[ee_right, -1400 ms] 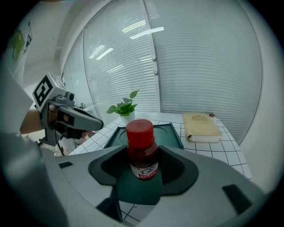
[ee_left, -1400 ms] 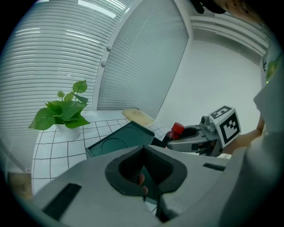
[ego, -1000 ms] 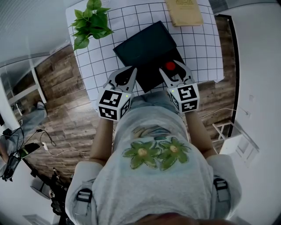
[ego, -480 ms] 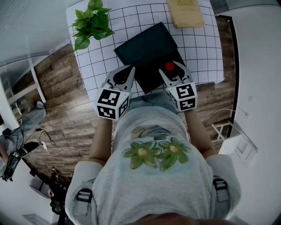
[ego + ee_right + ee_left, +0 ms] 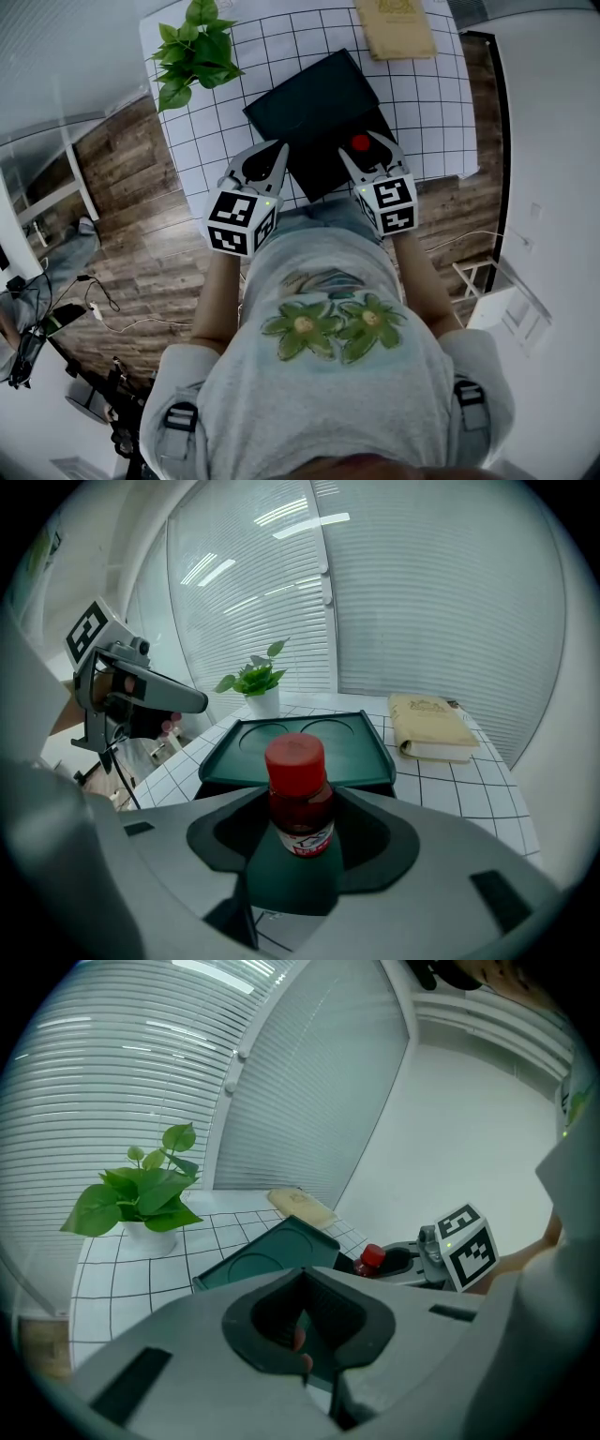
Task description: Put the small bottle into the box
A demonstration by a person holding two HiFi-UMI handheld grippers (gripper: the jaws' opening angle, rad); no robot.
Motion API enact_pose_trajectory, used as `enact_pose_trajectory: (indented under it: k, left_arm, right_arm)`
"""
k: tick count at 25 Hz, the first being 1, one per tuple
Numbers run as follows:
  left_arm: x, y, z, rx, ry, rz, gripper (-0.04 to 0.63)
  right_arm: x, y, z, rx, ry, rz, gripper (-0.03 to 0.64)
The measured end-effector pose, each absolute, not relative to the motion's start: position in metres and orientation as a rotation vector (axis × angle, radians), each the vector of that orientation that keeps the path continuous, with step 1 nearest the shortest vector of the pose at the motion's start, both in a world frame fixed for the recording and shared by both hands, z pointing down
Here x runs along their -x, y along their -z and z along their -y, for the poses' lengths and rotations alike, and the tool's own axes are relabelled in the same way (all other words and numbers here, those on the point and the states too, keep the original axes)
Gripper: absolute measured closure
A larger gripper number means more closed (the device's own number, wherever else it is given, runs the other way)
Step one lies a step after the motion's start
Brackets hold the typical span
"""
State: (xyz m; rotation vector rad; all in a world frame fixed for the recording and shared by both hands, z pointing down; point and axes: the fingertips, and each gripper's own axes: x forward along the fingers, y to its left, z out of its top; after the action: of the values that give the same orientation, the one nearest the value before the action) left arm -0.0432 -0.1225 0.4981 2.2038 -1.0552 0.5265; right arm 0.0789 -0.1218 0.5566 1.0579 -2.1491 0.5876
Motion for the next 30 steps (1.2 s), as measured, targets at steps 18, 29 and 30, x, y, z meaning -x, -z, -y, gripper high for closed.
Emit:
enact_pose_trajectory:
  k: [18, 29, 30]
  left_arm:
    - [0.049, -0.500, 0.127, -2.194, -0.520, 1.057, 0.597]
    - [0.054, -0.500, 0.127, -2.191, -0.512, 1.059, 0.597]
    - [0.055, -0.500, 0.127, -2.190, -0.511, 1.059, 0.597]
  right_arm:
    - [-0.072, -0.573, 0.119, -0.988, -0.564, 2.117, 0.402]
    - [-0.063, -0.579, 0.115, -0.938, -0.555, 2.103, 0.402]
    - [-0.062, -0.579, 0.115, -0.933, -0.555, 2.101, 0.402]
